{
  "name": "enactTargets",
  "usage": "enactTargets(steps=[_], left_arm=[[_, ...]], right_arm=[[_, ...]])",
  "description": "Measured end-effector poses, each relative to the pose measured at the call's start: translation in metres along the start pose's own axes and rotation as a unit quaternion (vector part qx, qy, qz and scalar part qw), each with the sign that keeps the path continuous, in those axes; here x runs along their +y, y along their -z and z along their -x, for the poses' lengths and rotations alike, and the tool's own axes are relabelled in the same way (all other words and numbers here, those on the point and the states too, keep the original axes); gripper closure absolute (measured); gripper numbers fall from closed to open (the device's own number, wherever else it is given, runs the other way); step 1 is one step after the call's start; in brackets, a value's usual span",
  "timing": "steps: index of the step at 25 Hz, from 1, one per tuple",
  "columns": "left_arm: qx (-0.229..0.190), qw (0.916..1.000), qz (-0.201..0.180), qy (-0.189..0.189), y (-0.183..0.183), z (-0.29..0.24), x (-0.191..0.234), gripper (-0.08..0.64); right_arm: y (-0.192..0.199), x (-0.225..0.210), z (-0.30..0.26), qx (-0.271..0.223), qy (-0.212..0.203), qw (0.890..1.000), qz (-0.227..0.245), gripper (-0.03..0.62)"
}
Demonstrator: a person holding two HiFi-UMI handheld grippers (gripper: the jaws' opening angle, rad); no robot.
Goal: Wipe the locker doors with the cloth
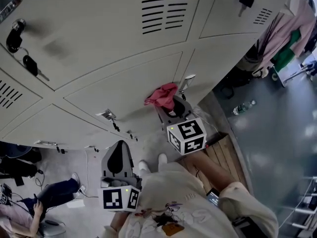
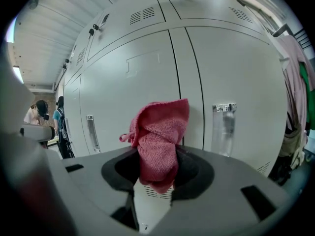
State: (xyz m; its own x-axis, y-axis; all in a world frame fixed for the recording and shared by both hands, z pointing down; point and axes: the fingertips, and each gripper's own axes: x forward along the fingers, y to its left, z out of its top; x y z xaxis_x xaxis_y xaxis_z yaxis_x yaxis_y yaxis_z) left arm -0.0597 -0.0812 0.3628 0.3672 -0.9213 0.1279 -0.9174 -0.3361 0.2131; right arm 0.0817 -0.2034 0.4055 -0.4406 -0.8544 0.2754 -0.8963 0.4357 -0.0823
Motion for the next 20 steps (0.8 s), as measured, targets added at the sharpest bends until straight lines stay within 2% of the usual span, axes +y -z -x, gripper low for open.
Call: enactTargets(steps=[11, 20], left_arm=[[-0.001, 1.0000, -0.002, -0.009, 0.000, 0.005, 0.003, 0.554], [0.001, 0.9999, 0.000, -0.013, 0.002, 0.010, 0.007, 0.554]], right_arm=[[0.011, -0.007, -0.003, 0.002, 0.014, 1.000, 0.015, 0.434], [0.055, -0.010, -0.015, 0.036, 0.025, 0.998, 0.037, 0.433]])
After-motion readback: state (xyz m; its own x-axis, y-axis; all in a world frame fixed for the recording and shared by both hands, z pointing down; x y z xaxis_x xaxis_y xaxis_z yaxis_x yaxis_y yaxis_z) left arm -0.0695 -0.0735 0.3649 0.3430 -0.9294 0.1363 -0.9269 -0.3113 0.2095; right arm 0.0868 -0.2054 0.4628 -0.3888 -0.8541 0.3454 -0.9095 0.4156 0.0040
